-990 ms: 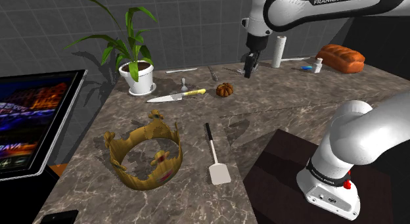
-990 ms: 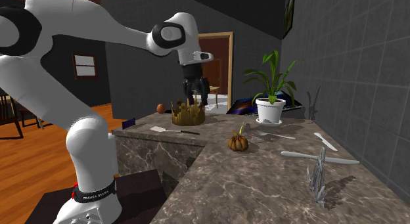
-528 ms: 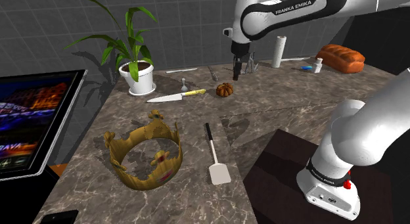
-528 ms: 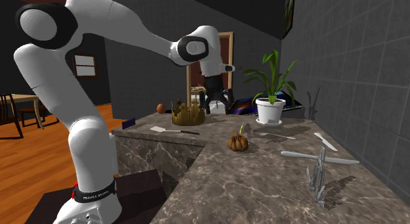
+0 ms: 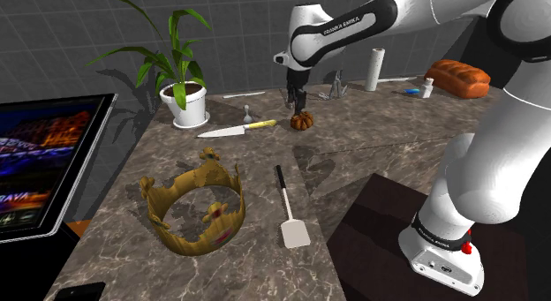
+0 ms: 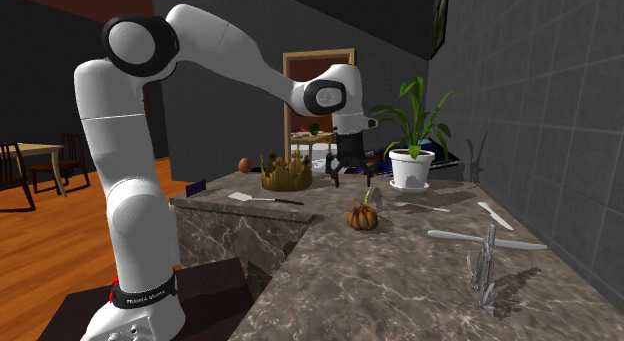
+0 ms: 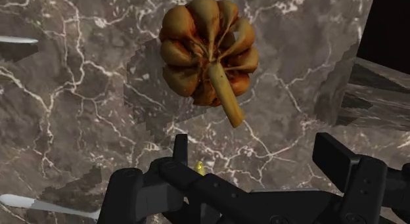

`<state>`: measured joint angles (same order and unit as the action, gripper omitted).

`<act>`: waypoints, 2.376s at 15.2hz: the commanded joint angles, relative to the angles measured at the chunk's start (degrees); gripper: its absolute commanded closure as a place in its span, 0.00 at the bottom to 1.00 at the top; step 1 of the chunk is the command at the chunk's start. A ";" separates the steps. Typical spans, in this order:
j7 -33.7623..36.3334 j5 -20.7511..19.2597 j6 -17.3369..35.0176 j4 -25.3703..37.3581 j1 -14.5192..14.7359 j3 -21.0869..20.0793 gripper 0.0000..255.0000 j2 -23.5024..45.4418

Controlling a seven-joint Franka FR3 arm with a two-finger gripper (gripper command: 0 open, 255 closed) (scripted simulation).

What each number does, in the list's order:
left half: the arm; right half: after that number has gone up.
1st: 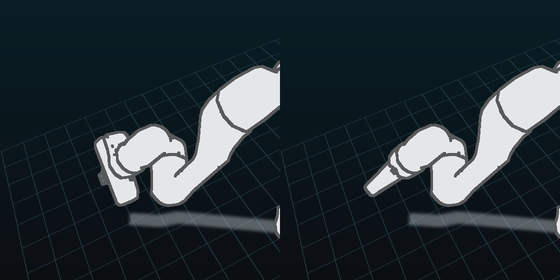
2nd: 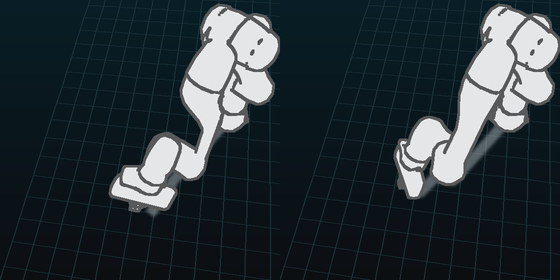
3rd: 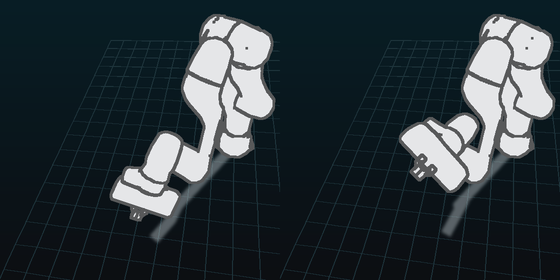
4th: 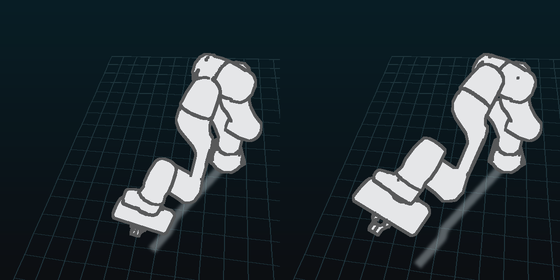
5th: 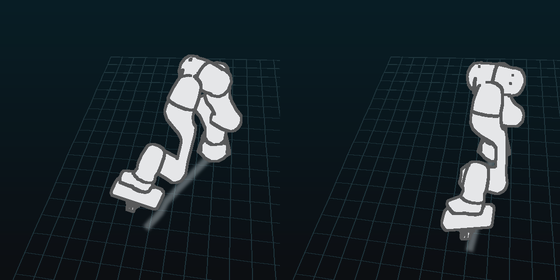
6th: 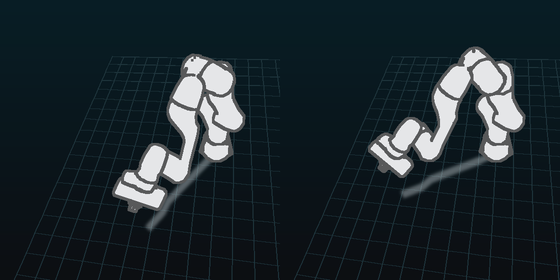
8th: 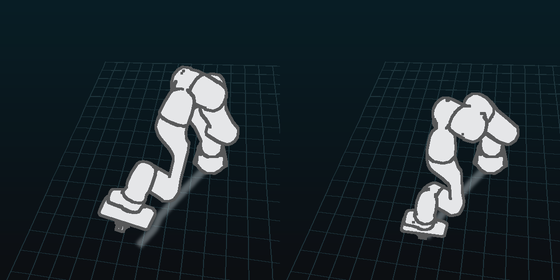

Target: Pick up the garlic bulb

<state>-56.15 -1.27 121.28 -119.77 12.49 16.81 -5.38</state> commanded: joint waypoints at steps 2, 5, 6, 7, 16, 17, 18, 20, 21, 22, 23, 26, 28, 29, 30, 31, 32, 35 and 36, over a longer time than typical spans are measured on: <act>-3.27 1.20 2.17 0.29 0.04 0.40 0.00 2.68; -3.51 1.50 4.43 -1.21 0.01 0.45 0.00 3.48; -3.59 1.61 5.18 -1.69 0.00 0.46 0.00 3.77; -3.68 1.73 5.93 -2.15 -0.01 0.48 0.00 4.07; -3.64 1.79 6.38 -2.40 0.03 0.44 1.00 4.28; -3.64 1.79 6.38 -2.40 0.03 0.44 1.00 4.28; -3.64 1.79 6.38 -2.40 0.03 0.44 1.00 4.28; -3.64 1.67 5.62 -1.96 -0.01 0.47 1.00 3.94; -3.56 1.56 4.87 -1.49 0.00 0.46 1.00 3.64; -3.47 1.45 4.11 -1.01 0.01 0.44 1.00 3.36; -3.39 1.35 3.36 -0.52 0.02 0.42 1.00 3.09; -3.18 1.08 1.10 1.03 0.04 0.36 1.00 2.34; -3.05 0.93 -0.41 2.13 0.06 0.32 1.00 1.90; -3.00 0.86 -1.17 2.69 0.06 0.30 1.00 1.71; -2.95 0.80 -1.92 3.27 0.07 0.28 1.00 1.52; -2.90 0.74 -2.68 3.86 0.08 0.26 1.00 1.35; -2.85 0.69 -3.44 4.47 0.09 0.24 1.00 1.19; -2.77 0.59 -5.07 5.80 0.11 0.20 1.00 0.87; -2.77 0.59 -5.07 5.81 0.11 0.20 1.00 0.88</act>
